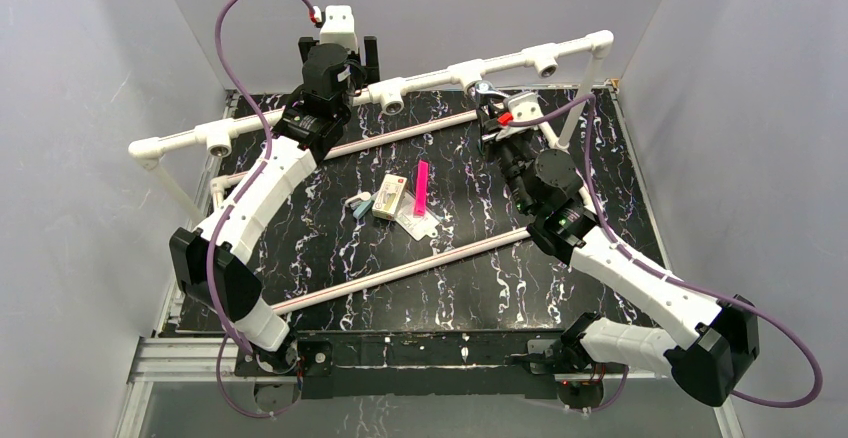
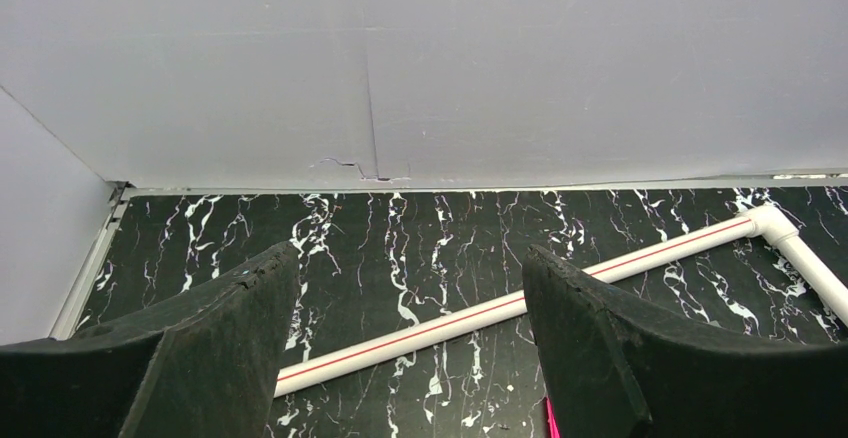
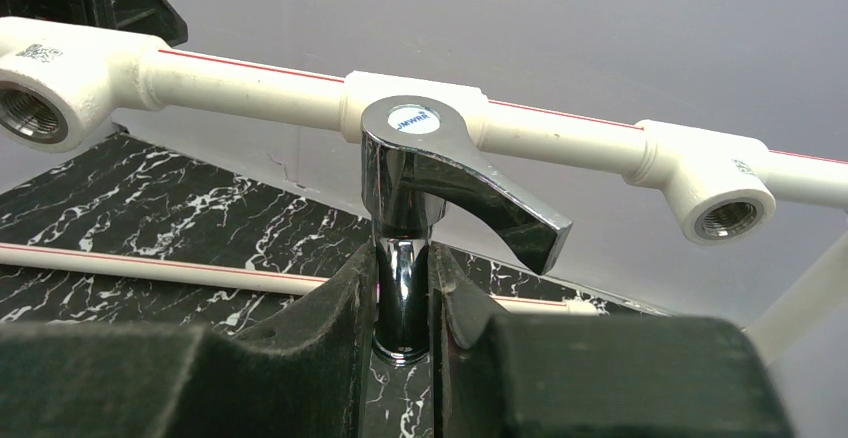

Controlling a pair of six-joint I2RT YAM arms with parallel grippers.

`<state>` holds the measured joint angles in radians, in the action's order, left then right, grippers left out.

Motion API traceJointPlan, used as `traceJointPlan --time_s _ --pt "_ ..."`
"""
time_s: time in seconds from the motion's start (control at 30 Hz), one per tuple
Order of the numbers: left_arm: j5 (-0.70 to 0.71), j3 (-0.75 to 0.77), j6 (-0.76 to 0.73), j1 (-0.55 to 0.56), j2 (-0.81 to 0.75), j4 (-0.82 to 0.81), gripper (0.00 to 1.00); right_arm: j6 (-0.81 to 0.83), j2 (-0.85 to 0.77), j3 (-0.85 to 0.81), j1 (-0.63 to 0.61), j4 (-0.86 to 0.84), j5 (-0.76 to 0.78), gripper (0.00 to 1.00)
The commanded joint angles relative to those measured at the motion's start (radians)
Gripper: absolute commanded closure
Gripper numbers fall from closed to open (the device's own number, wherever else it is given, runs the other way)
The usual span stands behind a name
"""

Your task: Install the water faucets

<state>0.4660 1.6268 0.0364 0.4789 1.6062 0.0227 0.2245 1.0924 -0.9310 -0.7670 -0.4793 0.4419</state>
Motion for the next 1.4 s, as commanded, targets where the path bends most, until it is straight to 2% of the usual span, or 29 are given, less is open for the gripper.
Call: traceJointPlan --time_s 0.0,0.37,1.37 --pt "0.0 -0.048 -0.008 0.01 -0.008 0.108 0.21 0.053 0.003 0.002 0.005 -0.113 0.017 0.99" --pt "0.007 -0.056 -0.01 0.01 -0.007 0.107 0.21 0.102 0.0 0.006 0.005 -0.116 0.024 0.99" --pt "0.016 -0.068 -0.025 0.01 -0.007 0.102 0.21 0.112 0.003 -0.062 0.0 -0.061 -0.021 0.99"
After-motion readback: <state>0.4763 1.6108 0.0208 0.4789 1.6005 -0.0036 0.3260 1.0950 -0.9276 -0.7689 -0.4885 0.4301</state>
